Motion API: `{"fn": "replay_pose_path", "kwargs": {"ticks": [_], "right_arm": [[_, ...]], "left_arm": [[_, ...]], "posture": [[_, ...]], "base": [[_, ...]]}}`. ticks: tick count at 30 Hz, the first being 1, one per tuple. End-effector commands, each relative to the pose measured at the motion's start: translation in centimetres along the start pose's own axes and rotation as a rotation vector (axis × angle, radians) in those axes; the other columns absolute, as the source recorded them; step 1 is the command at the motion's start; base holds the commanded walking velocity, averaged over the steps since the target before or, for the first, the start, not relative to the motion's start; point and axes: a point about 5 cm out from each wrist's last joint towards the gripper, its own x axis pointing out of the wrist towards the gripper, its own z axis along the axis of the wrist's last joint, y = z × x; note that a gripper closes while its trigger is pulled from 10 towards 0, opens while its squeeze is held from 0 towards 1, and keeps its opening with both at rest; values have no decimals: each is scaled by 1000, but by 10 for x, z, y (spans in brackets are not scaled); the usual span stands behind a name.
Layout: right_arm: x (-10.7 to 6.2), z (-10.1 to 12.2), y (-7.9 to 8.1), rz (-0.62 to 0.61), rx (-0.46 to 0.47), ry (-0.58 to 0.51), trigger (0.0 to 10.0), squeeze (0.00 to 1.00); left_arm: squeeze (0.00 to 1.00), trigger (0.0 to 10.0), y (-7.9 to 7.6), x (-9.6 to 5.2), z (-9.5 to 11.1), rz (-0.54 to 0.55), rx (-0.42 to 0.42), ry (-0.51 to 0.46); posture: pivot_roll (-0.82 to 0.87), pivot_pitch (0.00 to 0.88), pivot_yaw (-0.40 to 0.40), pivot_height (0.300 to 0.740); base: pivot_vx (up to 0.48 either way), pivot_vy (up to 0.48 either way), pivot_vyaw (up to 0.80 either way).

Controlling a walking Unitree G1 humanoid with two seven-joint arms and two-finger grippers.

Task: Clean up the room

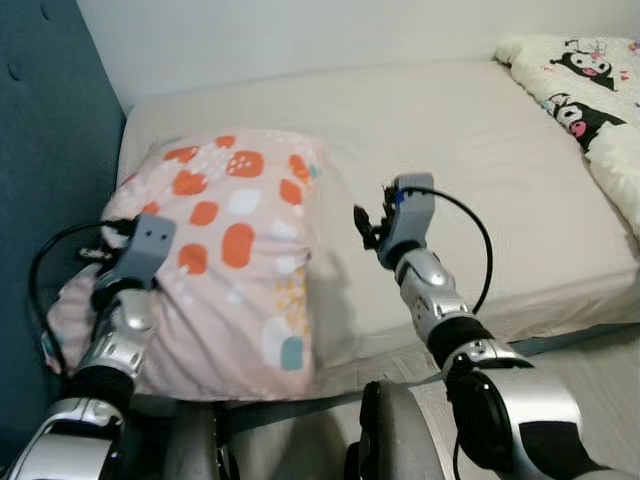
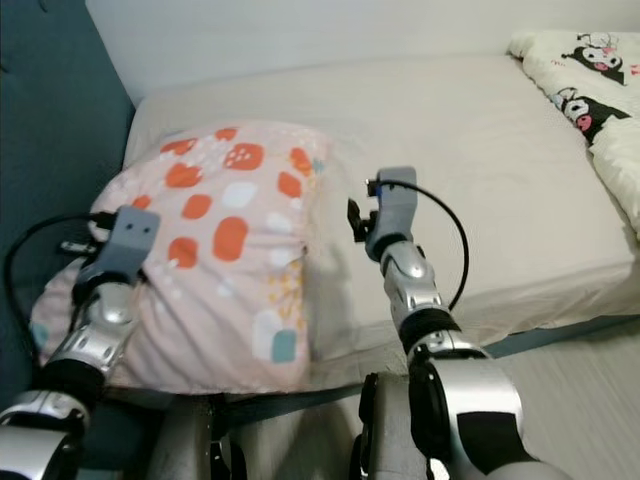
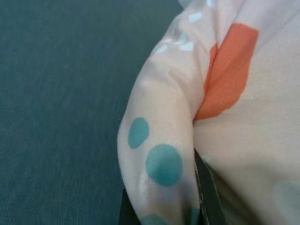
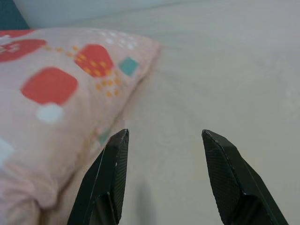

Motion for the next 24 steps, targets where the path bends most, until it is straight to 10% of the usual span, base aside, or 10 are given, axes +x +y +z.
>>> {"fn": "replay_pose_path", "kwargs": {"ticks": [1,10,18,23,24], "right_arm": [[-5,-7,-5,-19,12,1,10000,0],[-13,-17,-21,-66,30,27,10000,0],[-13,-14,-25,-72,26,23,10000,0],[-12,-12,-27,-77,23,21,10000,0],[-12,-11,-27,-81,25,21,10000,0]], "left_arm": [[0,10000,13,-3,-14,5,-44,72],[0,10000,-41,-68,-10,-458,-391,182],[0,10000,-61,-96,-8,-659,-366,206],[0,10000,-56,-82,-4,-569,-326,184],[737,10000,-54,-77,-2,-545,-326,176]], "posture": [[69,280,-37,578],[75,277,-42,578],[75,277,-42,578],[71,269,-46,578],[71,269,-46,578]], "base": [[0,0,0],[0,0,0],[0,0,0],[0,0,0],[0,0,0]]}}
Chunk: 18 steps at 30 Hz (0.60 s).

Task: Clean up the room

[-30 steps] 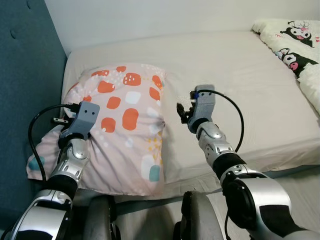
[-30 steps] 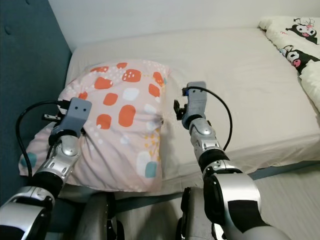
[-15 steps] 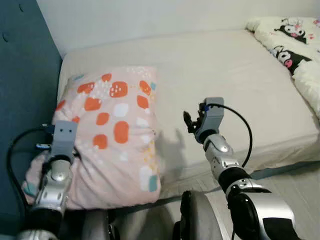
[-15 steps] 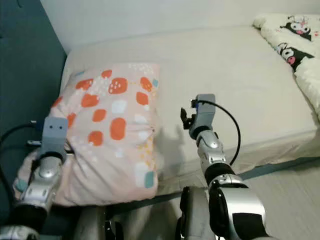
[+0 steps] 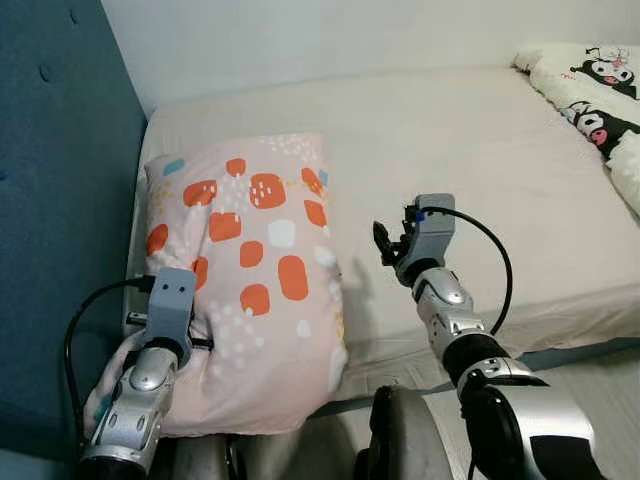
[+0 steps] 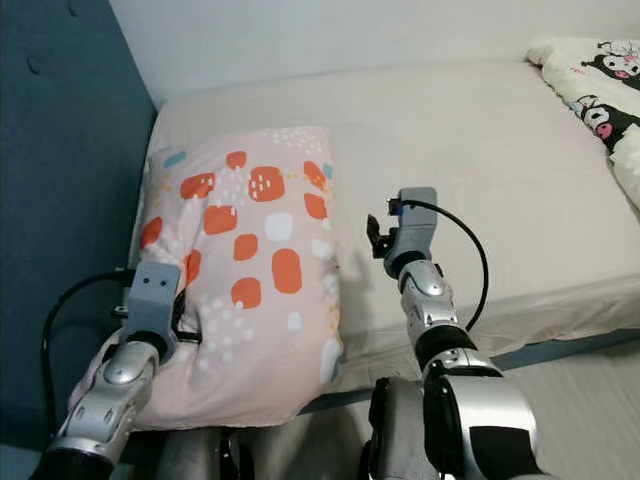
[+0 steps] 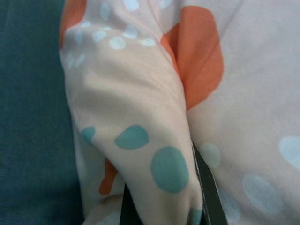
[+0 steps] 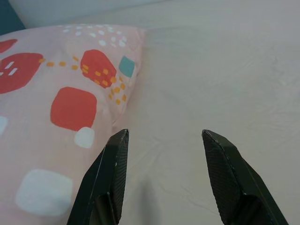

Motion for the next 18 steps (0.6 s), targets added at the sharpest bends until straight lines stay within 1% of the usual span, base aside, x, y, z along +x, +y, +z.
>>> {"fn": "replay_pose_path", "kwargs": {"ticks": [1,2,3,5,6,7,9,10,12,14,16,18], "right_arm": [[-2,-4,-4,-21,20,13,10000,0],[-2,-4,-4,-22,21,13,10000,0],[-2,-4,-4,-23,22,12,10000,0],[-2,-3,-4,-24,25,11,10000,0],[-2,-3,-4,-24,25,11,10000,0],[-2,-3,-4,-25,28,9,10000,0],[-2,-2,-6,-35,55,-2,10000,0],[-2,-2,-6,-35,55,-2,10000,0],[-2,-1,-8,-42,67,-10,10000,0],[-2,0,-8,-41,66,-12,10000,0],[-2,0,-8,-41,65,-12,10000,0],[-3,-1,-10,-44,67,-11,10000,0]], "left_arm": [[737,10000,-5,0,-5,-5,8,25],[1000,10000,-2,2,-2,10,-6,13],[1000,10000,0,3,1,18,-16,6],[1000,10000,5,6,9,50,-7,-41],[1000,10000,5,6,9,50,-7,-41],[0,10000,10,8,18,67,-61,-72],[0,10000,15,9,30,60,-117,-138],[0,10000,15,9,30,60,-117,-138],[0,10000,24,8,47,26,-166,-237],[0,10000,28,6,58,-19,-202,-290],[0,10000,28,5,59,-28,-209,-296],[0,10000,31,0,64,-123,-187,-320]], "posture": [[71,269,-46,578],[72,270,-47,578],[72,271,-48,578],[73,273,-48,578],[73,273,-48,578],[73,273,-48,578],[73,273,-48,578],[73,273,-48,578],[74,272,-46,578],[74,272,-46,578],[74,272,-46,578],[79,272,-44,578]], "base": [[0,0,0],[0,0,0],[0,0,0],[0,0,0],[0,0,0],[0,0,0],[0,0,0],[0,0,0],[0,0,0],[0,0,0],[0,0,0],[0,0,0]]}}
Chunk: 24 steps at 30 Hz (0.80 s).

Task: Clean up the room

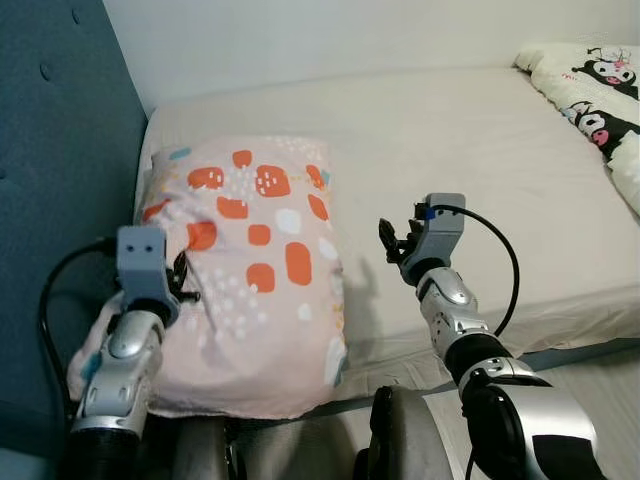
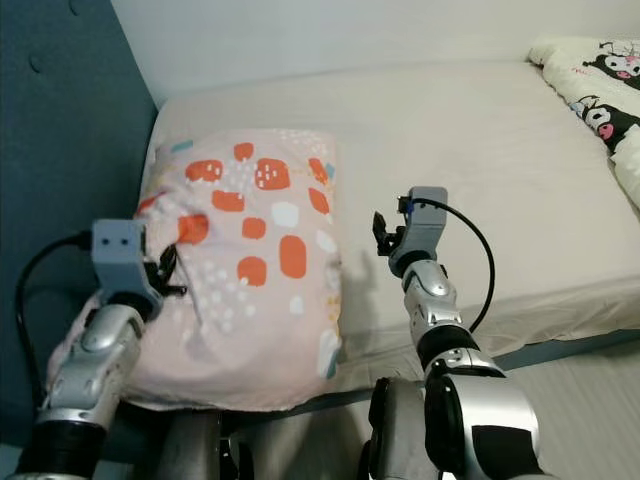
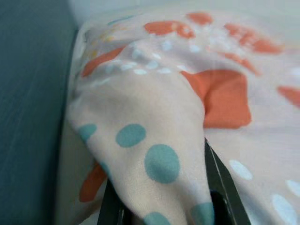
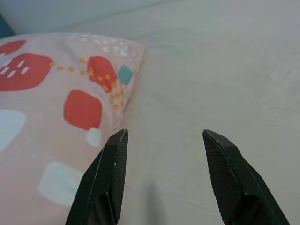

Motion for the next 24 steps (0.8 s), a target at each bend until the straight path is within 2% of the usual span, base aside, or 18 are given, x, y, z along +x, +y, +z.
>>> {"fn": "replay_pose_path", "kwargs": {"ticks": [1,5,6,7,8,12,15,16,17,19,20,22,23,24], "right_arm": [[-2,-3,-5,-14,10,5,10000,0],[-3,-4,-5,-16,10,8,10000,0],[-3,-4,-5,-16,11,9,10000,0],[-3,-4,-5,-16,11,9,10000,0],[-3,-5,-5,-15,11,12,10000,0],[-3,-7,-3,-3,3,24,10000,0],[-3,-8,-1,6,-10,31,10000,0],[-3,-8,-1,14,-34,36,10000,0],[-3,-8,-1,14,-34,36,10000,0],[-3,-8,0,20,-52,37,10000,0],[-3,-8,0,23,-58,36,10000,0],[-3,-8,0,26,-67,36,10000,0],[-3,-8,0,26,-67,36,10000,0],[-4,-8,1,31,-77,38,10000,0]], "left_arm": [[0,10000,-2,-5,9,-110,16,-35],[0,10000,2,-9,14,-128,80,-56],[0,10000,6,-10,14,-113,130,-62],[0,10000,6,-10,14,-113,130,-62],[1000,10000,9,-10,12,-102,150,-50],[1000,10000,13,-12,5,-81,185,-13],[1000,10000,11,-15,2,-116,209,-1],[0,10000,15,-16,0,-81,276,17],[0,10000,15,-16,0,-81,276,17],[0,10000,23,-15,3,-17,363,-1],[0,10000,33,-12,11,89,409,-49],[0,10000,42,-11,19,161,450,-89],[0,10000,42,-11,19,161,450,-89],[0,10000,46,-11,23,182,502,-107]], "posture": [[79,272,-44,578],[82,274,-45,578],[84,274,-46,578],[84,274,-46,578],[84,276,-47,578],[83,276,-48,578],[82,279,-47,578],[80,280,-48,578],[80,280,-48,578],[80,280,-48,578],[77,282,-49,578],[76,283,-49,578],[76,283,-49,578],[76,282,-49,578]], "base": [[0,0,0],[0,0,0],[0,0,0],[0,0,0],[0,0,0],[0,0,0],[0,0,0],[0,0,0],[0,0,0],[0,0,0],[0,0,0],[0,0,0],[0,0,0],[0,0,0]]}}
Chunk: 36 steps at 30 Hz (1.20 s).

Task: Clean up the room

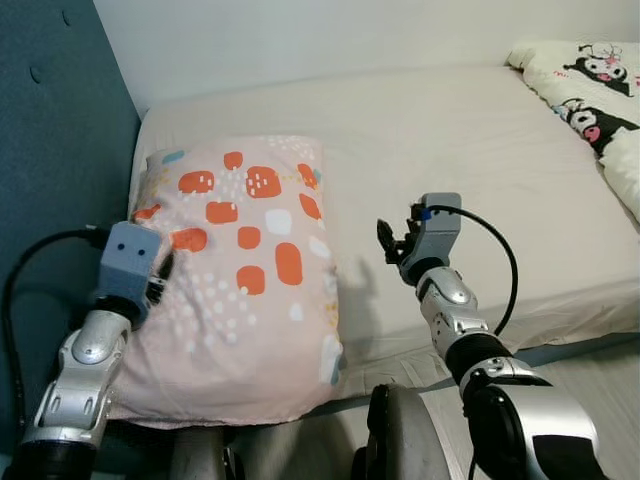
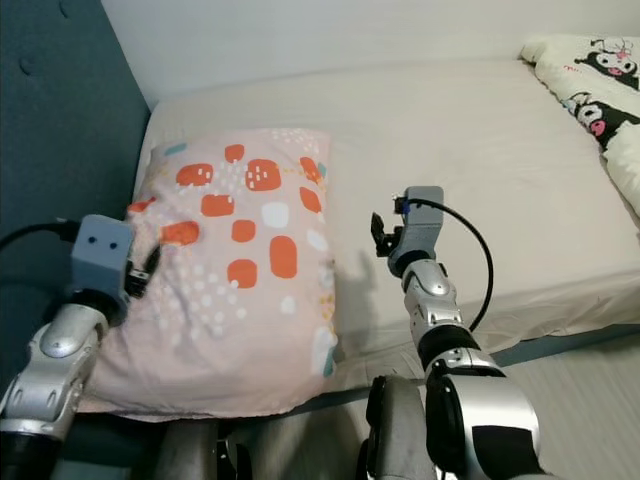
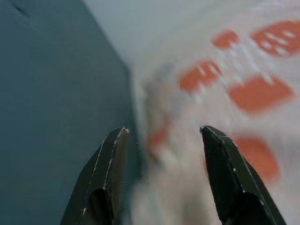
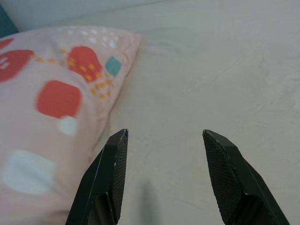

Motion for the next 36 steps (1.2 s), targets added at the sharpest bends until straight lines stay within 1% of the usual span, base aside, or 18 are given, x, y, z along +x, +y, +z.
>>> {"fn": "replay_pose_path", "kwargs": {"ticks": [1,3,4,5,9,13,14,15,16,17,20,21,25,26,28,31,33,36], "right_arm": [[-4,-8,-2,-2,-14,24,10000,0],[-4,-9,-2,2,-18,25,10000,0],[-4,-9,-2,2,-18,25,10000,0],[-5,-10,-1,8,-24,26,10000,0],[-5,-10,1,19,-44,29,10000,0],[-4,-9,1,17,-32,25,10000,0],[-5,-10,0,7,4,24,10000,0],[-5,-11,0,-2,34,26,10000,0],[-5,-11,0,-2,34,26,10000,0],[-5,-12,0,-10,63,29,10000,0],[-6,-14,0,-22,111,31,10000,0],[-7,-17,-1,-38,138,34,10000,0],[-9,-20,-4,-66,165,36,10000,0],[-11,-22,-8,-90,163,39,10000,0],[-12,-22,-11,-104,158,41,10000,0],[-16,-25,-25,-160,176,65,10000,0],[-16,-25,-25,-160,176,65,10000,0],[-15,-22,-30,-179,192,72,10000,0]], "left_arm": [[0,10000,11,0,-1,44,81,-19],[0,10000,16,1,0,57,233,-22],[0,10000,16,1,0,57,233,-22],[0,10000,16,1,1,40,380,-42],[0,10000,13,1,4,-13,536,-80],[0,10000,15,3,11,51,352,-59],[0,10000,-3,8,10,18,-59,5],[0,10000,-18,11,13,-20,-258,29],[0,10000,-18,11,13,-20,-258,29],[0,10000,-35,14,16,-58,-418,46],[0,10000,-55,16,22,-118,-440,53],[0,10000,-84,19,24,-190,-415,89],[0,10000,-121,19,27,-277,-327,118],[0,10000,-129,20,25,-265,-234,117],[0,10000,-131,21,23,-245,-173,110],[0,10000,-124,19,4,-189,96,104],[0,10000,-124,19,4,-189,96,104],[0,10000,-108,12,-22,-117,261,175]], "posture": [[76,282,-49,578],[78,282,-50,578],[78,282,-50,578],[77,281,-49,578],[77,282,-48,578],[77,280,-48,578],[79,281,-53,578],[79,282,-57,578],[79,282,-57,578],[79,282,-57,578],[79,284,-60,578],[78,284,-60,578],[62,283,-51,578],[58,285,-42,578],[58,285,-40,578],[65,297,-38,578],[65,297,-38,578],[68,299,-44,578]], "base": [[0,0,0],[0,0,0],[0,0,0],[0,0,0],[0,0,0],[0,0,0],[0,0,0],[0,0,0],[0,0,0],[0,0,0],[0,0,0],[0,0,0],[0,0,0],[0,0,0],[0,0,0],[0,0,0],[0,0,0],[0,0,0]]}}
